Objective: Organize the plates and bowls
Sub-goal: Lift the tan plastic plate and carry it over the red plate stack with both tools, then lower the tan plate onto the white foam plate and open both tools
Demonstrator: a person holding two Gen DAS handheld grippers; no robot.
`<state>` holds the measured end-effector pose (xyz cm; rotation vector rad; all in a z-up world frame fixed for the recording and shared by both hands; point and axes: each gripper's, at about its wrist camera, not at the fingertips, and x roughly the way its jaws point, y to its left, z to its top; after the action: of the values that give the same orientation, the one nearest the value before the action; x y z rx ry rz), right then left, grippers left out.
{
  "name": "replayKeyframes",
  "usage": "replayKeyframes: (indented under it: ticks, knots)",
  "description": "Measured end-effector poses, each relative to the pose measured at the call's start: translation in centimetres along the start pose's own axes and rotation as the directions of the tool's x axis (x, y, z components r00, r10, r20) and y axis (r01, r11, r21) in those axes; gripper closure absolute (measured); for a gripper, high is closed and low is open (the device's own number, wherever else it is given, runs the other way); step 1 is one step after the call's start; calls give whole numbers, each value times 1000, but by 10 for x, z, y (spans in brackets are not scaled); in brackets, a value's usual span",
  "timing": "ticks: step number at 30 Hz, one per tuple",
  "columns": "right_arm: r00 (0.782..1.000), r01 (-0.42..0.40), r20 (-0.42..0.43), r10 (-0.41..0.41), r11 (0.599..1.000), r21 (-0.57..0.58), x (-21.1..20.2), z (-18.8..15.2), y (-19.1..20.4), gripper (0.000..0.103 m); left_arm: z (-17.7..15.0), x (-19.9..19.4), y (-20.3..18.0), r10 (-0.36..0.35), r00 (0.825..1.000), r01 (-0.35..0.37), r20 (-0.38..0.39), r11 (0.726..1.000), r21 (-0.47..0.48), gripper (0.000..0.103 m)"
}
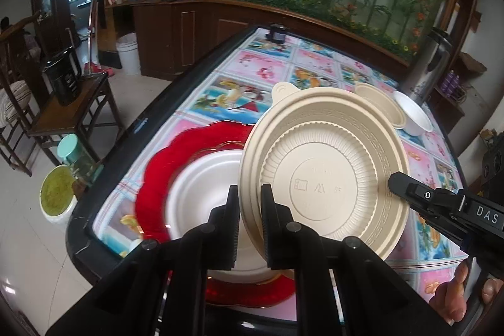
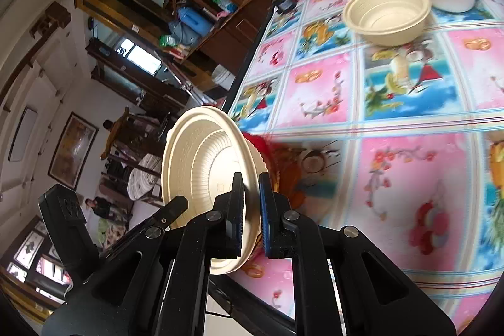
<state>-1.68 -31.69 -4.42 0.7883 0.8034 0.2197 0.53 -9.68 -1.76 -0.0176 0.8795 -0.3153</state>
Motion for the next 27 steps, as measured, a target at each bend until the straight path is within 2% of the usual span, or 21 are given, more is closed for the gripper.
replayKeyframes:
  ticks: [13,23,27]
  knots:
    - [997,-13,-76,13,1000,2,45,2,14,94,3,11,32,39,999,-40,-27,997,-60,92]
    - [992,-16,-127,20,999,34,63,5,17,94,7,14,45,42,997,-47,-60,996,-75,92]
    - [988,-10,-150,20,998,63,67,4,13,94,5,18,49,20,996,-28,-91,996,-89,92]
